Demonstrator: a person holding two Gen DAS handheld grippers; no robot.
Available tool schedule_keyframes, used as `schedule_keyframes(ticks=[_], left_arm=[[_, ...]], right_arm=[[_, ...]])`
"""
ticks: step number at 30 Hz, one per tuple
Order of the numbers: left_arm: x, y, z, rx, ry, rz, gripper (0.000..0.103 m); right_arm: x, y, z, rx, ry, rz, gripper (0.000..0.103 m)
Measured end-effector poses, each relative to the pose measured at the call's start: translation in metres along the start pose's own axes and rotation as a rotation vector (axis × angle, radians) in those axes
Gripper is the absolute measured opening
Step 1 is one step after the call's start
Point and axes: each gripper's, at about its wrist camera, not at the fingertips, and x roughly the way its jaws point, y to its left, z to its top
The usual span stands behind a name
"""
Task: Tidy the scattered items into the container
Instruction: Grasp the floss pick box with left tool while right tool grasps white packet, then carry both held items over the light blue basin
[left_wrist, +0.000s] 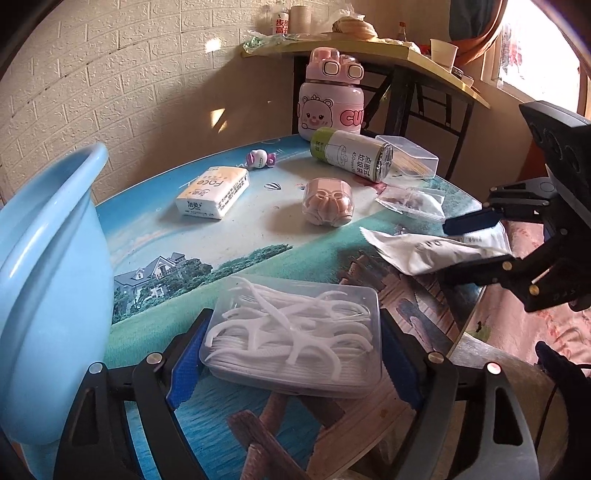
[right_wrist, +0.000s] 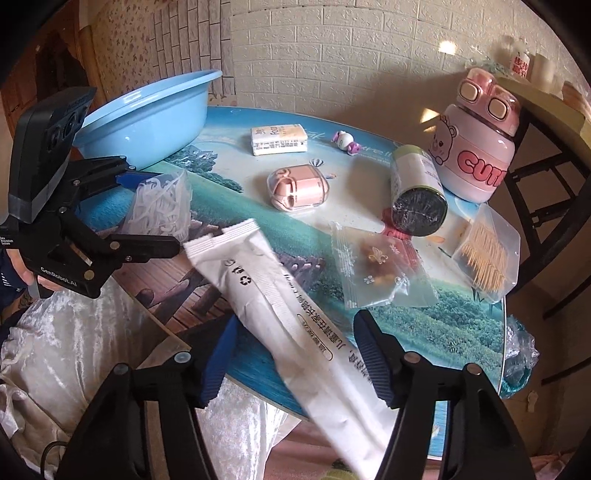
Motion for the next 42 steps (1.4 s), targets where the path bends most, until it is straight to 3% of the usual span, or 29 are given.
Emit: schedule_keyframes(ticks=[1, 5, 7, 10, 17, 22, 29, 37, 42], left_arm=[[-0.001, 0.000, 0.000, -0.005, -0.001, 0.000, 0.083], [-0.002, 0.001, -0.001, -0.031, -0.008, 0.006, 0.082], [-0.003, 0.001, -0.002, -0.038, -0.010, 0.011, 0.082], [-0.003, 0.001, -0.002, -0.047, -0.011, 0.020, 0.082], [-0.006, 0.006, -0.002, -0.095, -0.015, 0.049, 0.082], [-0.014, 0.007, -0.003, -0.147, -0.033, 0.087, 0.082], [-0.030, -0.003, 0.001, -0.184, -0.043, 0.213, 0.082], [-0.066, -0.008, 0.011, -0.245, -0.100, 0.224, 0.082], [-0.090, -0.013, 0.015, -0.257, -0.138, 0.236, 0.083]], right_arm=[[0.000, 0.000, 0.000, 0.004, -0.005, 0.007, 0.042], [-0.003, -0.003, -0.003, 0.028, -0.031, 0.011, 0.032], [-0.007, -0.006, -0.004, 0.061, -0.055, 0.042, 0.019], [-0.010, -0.006, -0.005, 0.092, -0.067, 0.050, 0.015], [-0.017, -0.006, -0.004, 0.159, -0.101, 0.067, 0.013], [-0.025, -0.010, 0.004, 0.305, -0.122, 0.045, 0.013], [-0.049, 0.003, 0.014, 0.431, -0.207, -0.042, 0.013], [-0.067, 0.027, 0.036, 0.458, -0.224, -0.187, 0.013], [-0.073, 0.032, 0.038, 0.469, -0.224, -0.204, 0.013]])
